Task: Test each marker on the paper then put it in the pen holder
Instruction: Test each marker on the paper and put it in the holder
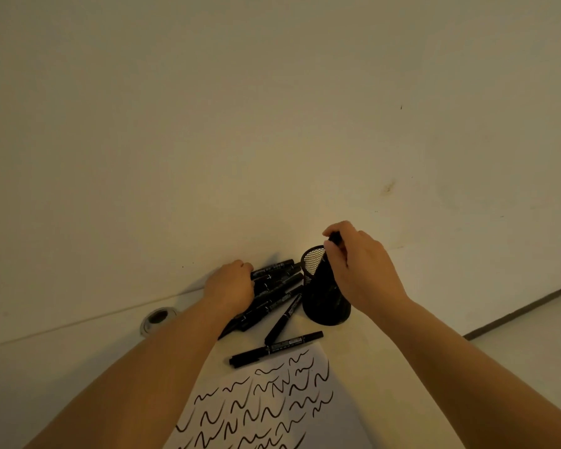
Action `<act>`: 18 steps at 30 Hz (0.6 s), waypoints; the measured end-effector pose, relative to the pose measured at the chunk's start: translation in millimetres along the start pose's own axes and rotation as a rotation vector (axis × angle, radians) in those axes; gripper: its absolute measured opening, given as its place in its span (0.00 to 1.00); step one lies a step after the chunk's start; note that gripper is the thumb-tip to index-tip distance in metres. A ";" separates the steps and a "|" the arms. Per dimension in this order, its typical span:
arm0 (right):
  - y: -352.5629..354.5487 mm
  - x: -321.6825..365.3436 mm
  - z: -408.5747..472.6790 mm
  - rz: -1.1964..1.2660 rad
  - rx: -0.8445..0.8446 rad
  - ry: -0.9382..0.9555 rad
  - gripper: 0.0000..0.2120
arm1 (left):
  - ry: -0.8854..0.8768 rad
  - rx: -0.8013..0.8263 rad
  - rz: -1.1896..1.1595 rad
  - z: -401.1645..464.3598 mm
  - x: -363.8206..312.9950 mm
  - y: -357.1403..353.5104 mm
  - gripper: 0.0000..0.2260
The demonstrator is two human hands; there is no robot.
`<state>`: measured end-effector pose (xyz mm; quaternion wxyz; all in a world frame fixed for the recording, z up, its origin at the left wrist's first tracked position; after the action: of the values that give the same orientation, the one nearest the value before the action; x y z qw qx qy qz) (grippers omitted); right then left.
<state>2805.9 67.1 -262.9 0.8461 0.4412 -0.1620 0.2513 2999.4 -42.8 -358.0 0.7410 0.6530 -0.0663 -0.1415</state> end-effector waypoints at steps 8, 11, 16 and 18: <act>-3.4 -2.6 1.4 -0.138 0.027 0.083 0.11 | 0.049 -0.039 0.075 0.9 3.2 -2.3 0.12; -2.0 -0.4 -1.0 -0.164 0.031 0.099 0.11 | 0.138 0.041 0.040 5.4 2.3 4.2 0.14; 2.4 8.5 -9.6 -0.301 0.053 0.173 0.13 | 0.272 0.165 -0.081 0.3 2.3 11.7 0.15; 8.2 15.9 -16.3 -0.370 0.000 0.213 0.12 | 0.271 0.037 -0.148 -12.5 3.0 16.6 0.13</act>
<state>2815.2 89.0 -258.7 0.8902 0.4343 0.0120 0.1370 3007.8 -30.0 -343.6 0.7188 0.6826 0.0798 -0.1050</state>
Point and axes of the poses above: each hand's wrist, its own z-axis towards the middle knuckle, its own y-axis out of the back of the hand, x = y × z, the point moved 3 cm from there along z, towards the middle knuckle, and after that the axes turned 1 degree about -x, right-handed, at the moved point
